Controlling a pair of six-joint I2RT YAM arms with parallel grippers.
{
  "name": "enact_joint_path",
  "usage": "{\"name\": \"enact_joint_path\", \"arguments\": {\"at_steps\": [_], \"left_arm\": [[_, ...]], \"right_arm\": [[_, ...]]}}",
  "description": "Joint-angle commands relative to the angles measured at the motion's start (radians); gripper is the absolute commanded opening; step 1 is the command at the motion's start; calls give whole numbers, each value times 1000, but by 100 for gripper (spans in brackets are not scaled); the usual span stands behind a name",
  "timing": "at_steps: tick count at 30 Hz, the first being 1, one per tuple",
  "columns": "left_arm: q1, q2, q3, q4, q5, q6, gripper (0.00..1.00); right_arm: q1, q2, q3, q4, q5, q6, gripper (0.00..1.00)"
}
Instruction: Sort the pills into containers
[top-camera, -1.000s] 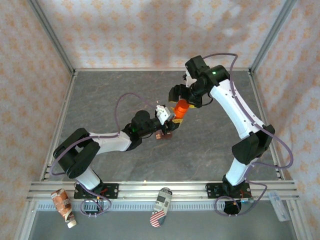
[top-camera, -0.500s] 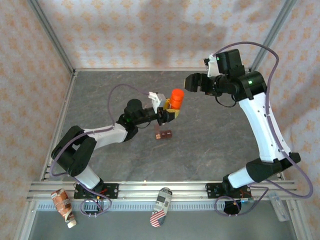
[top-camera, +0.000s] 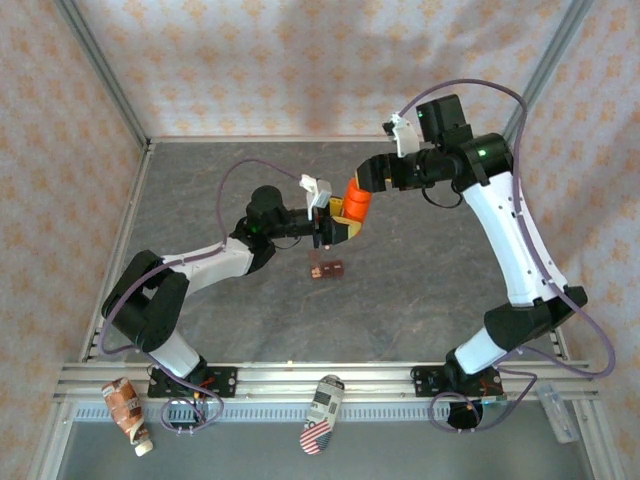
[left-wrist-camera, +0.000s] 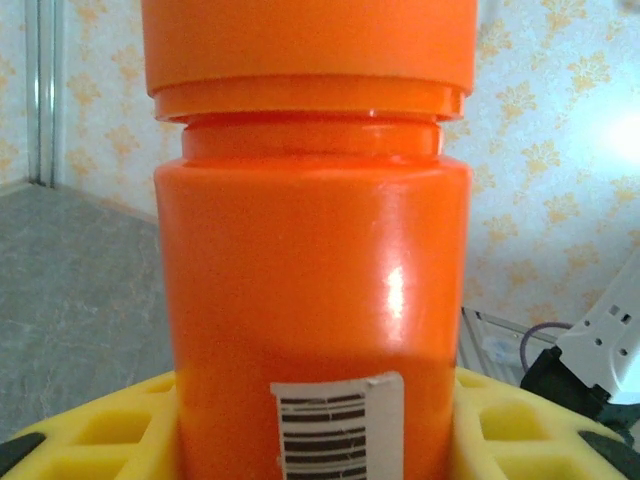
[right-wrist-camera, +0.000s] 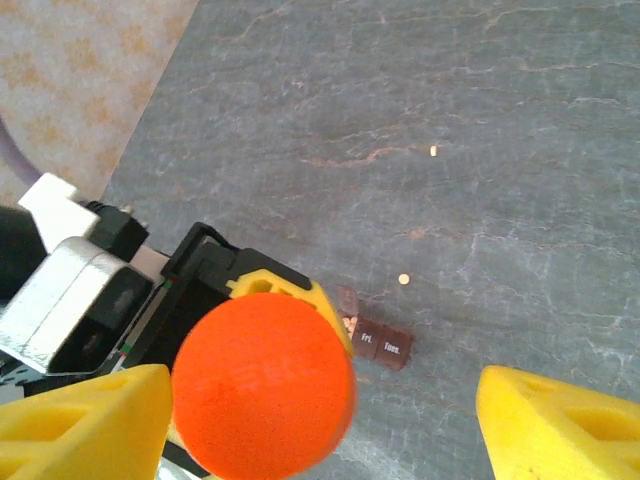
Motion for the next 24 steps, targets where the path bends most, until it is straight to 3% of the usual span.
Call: {"name": "enact_joint_path", "arguments": {"at_steps": [1,24], "left_arm": [[5,-22,42,-15,47,0,0],[4,-36,50,-56,46,28,0]], "right_arm": [[24,13,38,-41,-24,-54,79],[45,29,-50,-20,23,-30,72]]}}
